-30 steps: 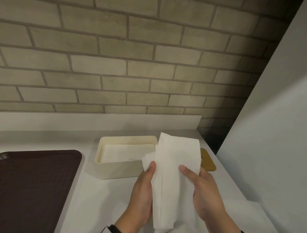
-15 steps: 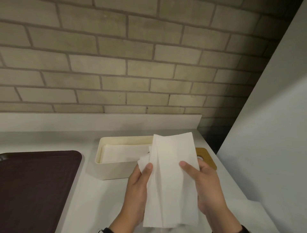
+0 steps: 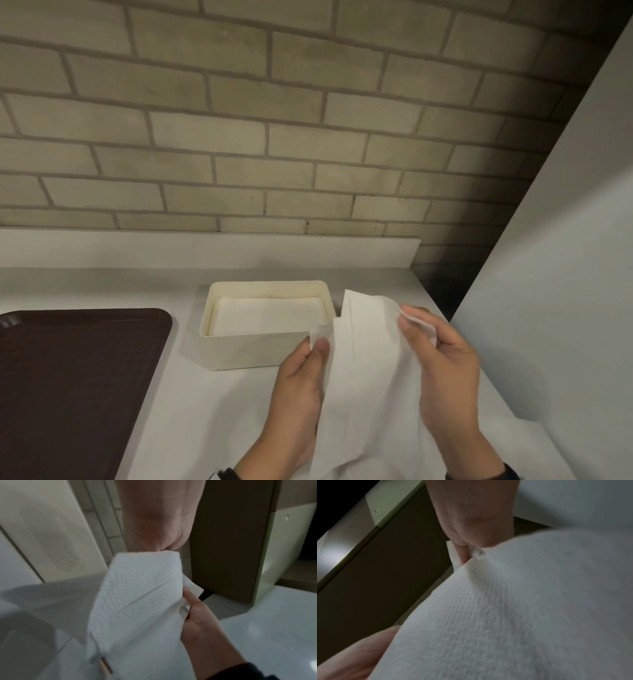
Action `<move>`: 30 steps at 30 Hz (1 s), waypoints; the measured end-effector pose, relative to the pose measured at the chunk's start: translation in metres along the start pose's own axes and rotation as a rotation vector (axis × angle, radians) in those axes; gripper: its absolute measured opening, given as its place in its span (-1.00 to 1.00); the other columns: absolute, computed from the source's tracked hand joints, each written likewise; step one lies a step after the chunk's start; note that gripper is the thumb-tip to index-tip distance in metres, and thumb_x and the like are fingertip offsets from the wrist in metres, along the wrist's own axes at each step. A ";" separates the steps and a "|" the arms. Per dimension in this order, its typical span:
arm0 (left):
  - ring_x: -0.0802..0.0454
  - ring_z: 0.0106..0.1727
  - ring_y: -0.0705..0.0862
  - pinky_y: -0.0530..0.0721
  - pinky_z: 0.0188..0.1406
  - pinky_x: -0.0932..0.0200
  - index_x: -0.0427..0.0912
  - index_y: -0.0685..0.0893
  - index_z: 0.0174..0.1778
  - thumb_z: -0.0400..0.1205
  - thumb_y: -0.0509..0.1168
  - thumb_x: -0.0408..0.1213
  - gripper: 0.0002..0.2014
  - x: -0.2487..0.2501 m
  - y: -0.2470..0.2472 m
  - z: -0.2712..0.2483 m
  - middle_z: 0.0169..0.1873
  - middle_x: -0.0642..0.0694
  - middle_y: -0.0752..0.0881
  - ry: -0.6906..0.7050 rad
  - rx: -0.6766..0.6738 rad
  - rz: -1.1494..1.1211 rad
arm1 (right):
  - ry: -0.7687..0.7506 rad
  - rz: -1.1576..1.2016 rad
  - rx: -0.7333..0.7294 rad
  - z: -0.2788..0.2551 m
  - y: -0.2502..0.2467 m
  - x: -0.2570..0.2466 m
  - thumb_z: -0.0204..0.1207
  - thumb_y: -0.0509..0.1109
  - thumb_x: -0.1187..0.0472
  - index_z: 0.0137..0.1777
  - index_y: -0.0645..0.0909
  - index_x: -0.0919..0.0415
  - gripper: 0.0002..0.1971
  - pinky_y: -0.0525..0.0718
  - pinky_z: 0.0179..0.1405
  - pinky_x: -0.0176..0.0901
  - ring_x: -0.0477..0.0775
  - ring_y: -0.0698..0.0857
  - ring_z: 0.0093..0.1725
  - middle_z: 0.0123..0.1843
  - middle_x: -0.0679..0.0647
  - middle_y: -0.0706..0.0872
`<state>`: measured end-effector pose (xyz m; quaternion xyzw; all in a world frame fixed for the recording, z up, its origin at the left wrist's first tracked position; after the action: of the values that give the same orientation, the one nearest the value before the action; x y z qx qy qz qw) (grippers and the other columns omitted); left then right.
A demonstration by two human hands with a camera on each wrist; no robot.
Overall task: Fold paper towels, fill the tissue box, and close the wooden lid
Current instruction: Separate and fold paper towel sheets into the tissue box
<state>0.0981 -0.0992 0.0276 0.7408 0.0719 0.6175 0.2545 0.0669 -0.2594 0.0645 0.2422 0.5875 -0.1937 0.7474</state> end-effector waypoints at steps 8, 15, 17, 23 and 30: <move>0.01 -0.11 0.80 0.67 -0.16 0.34 0.11 0.68 0.12 0.70 0.22 -0.27 -0.79 0.025 -0.017 0.014 -0.20 -0.07 0.85 0.217 0.157 0.111 | 0.032 0.056 -0.205 -0.001 -0.010 -0.024 -0.20 0.69 -0.28 -0.11 0.79 0.10 -0.34 0.73 -0.30 -0.23 0.07 0.82 -0.13 -0.10 0.11 0.84; -0.02 -0.22 0.71 0.63 -0.18 0.14 0.18 0.78 -0.11 0.66 0.23 -0.42 -0.64 0.035 0.004 0.007 -0.24 -0.06 0.83 0.360 0.117 0.352 | -0.010 0.008 -0.073 0.002 0.008 -0.014 0.19 0.54 0.11 -0.15 0.75 0.11 -0.78 0.76 -0.02 0.08 0.20 0.79 -0.03 -0.06 0.14 0.80; 0.05 -0.07 0.76 0.65 -0.04 0.16 -0.02 0.83 -0.11 0.66 0.20 -0.42 -0.69 0.036 0.005 0.005 -0.15 0.00 0.84 0.299 0.070 0.293 | -0.020 -0.001 -0.029 0.002 0.010 -0.012 0.17 0.54 0.08 -0.14 0.73 0.10 -0.75 0.75 0.05 0.16 0.16 0.79 -0.03 -0.04 0.15 0.79; -0.02 -0.17 0.46 0.41 -0.07 0.13 -0.50 0.63 -0.10 0.50 0.34 0.12 -0.40 0.038 0.001 -0.001 -0.28 -0.13 0.54 0.293 -0.027 0.174 | -0.025 0.007 -0.011 0.002 0.011 -0.012 0.18 0.51 0.06 -0.15 0.74 0.04 -0.78 0.74 0.08 0.18 0.14 0.79 -0.02 -0.06 0.07 0.80; -0.12 -0.11 0.49 0.39 -0.03 0.02 -0.60 0.57 -0.06 0.58 0.37 -0.11 -0.52 0.036 0.003 -0.002 -0.16 -0.24 0.60 0.154 0.029 -0.009 | -0.048 0.082 -0.029 -0.002 0.006 -0.015 0.27 0.49 0.15 -0.12 0.76 0.14 -0.82 0.74 -0.30 -0.33 0.03 0.80 -0.11 -0.11 0.05 0.82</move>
<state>0.1032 -0.0863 0.0609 0.6944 0.1037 0.6703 0.2404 0.0655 -0.2531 0.0795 0.2505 0.5619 -0.1602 0.7720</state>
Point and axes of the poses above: each hand's wrist, its own z-axis towards the middle knuckle, its own y-axis out of the palm, x = y × z, the point moved 4 cm from there along z, towards the middle knuckle
